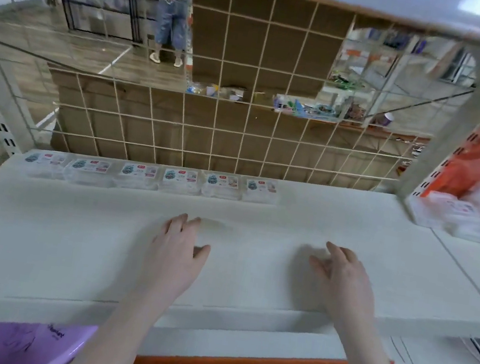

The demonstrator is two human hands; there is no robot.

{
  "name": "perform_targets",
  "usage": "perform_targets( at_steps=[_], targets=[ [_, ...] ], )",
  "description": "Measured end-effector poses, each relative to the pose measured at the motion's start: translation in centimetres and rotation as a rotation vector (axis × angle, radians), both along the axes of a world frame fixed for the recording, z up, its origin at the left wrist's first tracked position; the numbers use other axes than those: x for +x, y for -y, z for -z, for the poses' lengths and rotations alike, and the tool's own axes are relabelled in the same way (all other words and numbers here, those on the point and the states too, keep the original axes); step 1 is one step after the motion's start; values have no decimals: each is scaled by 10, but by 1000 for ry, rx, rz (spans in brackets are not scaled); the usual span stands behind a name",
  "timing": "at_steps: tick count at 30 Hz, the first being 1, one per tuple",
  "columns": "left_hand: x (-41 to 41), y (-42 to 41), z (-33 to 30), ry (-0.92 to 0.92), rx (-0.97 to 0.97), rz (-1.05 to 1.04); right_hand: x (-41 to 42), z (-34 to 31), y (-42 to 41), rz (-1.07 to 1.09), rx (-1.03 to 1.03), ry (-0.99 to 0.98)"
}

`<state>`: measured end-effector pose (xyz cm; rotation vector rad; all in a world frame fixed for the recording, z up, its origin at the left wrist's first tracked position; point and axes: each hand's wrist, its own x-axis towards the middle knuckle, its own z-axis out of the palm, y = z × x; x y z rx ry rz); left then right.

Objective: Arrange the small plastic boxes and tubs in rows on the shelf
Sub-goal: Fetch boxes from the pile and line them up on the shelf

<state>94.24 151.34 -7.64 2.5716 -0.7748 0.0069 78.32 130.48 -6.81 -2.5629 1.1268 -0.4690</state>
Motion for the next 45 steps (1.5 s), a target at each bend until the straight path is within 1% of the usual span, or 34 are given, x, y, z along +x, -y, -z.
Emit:
perform_targets(
  at_steps=[3, 7, 12, 15, 17, 19, 22, 26, 34, 40, 45],
  targets=[
    [-13, 12, -9, 23, 31, 39, -34, 1, 2, 106, 0, 29],
    [-39, 29, -21, 36, 44, 115, -75, -3, 12, 187, -54, 75],
    [-85, 62, -34, 67, 26, 188, -124, -8, 31, 221, -104, 74],
    [-122, 88, -39, 67, 23, 213, -164, -13, 46, 228, -145, 53],
    [-150, 106, -42, 62, 19, 234, -194, -16, 58, 224, -173, 76],
    [-179, 125, -43, 64, 15, 251, -223, -20, 72, 243, -175, 81],
    [-219, 151, -44, 47, -4, 279, -262, -25, 95, 251, -182, 36],
    [-261, 184, -47, 49, -8, 321, -303, -28, 121, 256, -200, 45],
    [-298, 253, -61, 87, -8, 399, -343, -27, 174, 325, -164, 87],
    [-296, 315, -58, 93, -27, 424, -350, -25, 229, 356, -149, 82],
    [-286, 383, -50, 60, -66, 429, -341, -25, 293, 356, -164, 50]
  ],
)
